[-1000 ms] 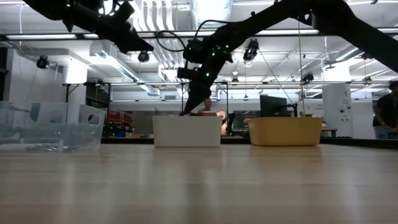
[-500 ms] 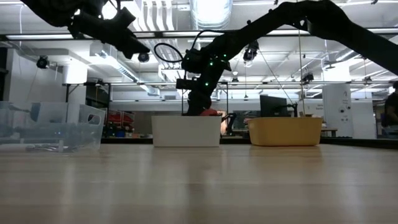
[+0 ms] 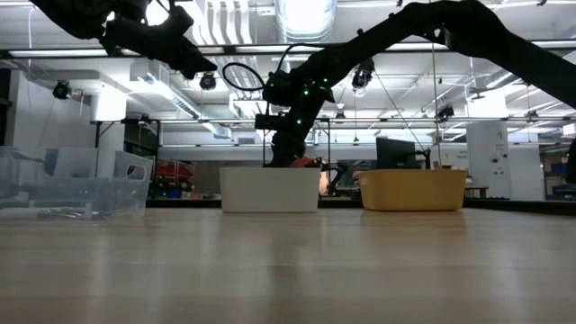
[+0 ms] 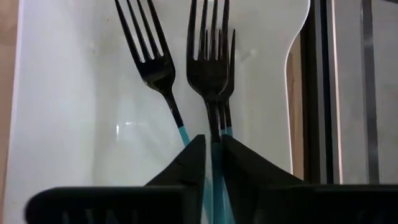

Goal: Sort silverware by color (type)
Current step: Put the blue fork into the white bin, then put the pink fork into the yellow bin

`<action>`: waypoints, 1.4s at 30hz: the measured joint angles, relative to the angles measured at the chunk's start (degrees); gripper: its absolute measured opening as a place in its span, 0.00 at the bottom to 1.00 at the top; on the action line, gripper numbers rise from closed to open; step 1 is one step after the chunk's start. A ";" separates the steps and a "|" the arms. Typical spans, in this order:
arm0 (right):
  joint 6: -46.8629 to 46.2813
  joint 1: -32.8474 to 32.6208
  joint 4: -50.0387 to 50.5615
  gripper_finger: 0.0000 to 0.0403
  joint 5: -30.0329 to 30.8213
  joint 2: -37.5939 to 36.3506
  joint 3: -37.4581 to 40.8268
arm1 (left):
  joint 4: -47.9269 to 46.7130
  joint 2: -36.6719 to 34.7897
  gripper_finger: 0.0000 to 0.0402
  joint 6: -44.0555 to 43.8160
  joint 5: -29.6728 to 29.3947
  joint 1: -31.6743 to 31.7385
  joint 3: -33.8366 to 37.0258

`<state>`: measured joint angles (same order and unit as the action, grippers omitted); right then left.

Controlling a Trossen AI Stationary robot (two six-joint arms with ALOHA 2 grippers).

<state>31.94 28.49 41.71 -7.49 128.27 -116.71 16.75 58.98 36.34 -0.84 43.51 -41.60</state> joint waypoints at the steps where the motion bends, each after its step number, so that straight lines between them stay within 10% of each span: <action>1: -0.05 0.00 -0.02 0.11 0.00 0.00 0.00 | 0.27 0.00 0.00 -0.49 0.02 0.00 0.00; 20: 1.63 2.58 8.45 0.23 -0.86 -8.11 0.34 | -4.51 1.82 0.00 -23.25 0.79 -0.31 0.07; 36: -2.42 7.01 -9.61 0.17 -12.50 -26.82 23.55 | -27.37 2.53 0.00 -53.45 17.58 -13.36 0.07; 42: -6.70 6.26 -19.87 0.15 -12.50 -33.16 33.11 | -41.63 2.21 0.00 -71.10 35.13 -22.40 0.08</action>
<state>25.24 34.75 21.84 -19.98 95.10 -83.60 -24.87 61.19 -34.76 34.30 21.11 -41.53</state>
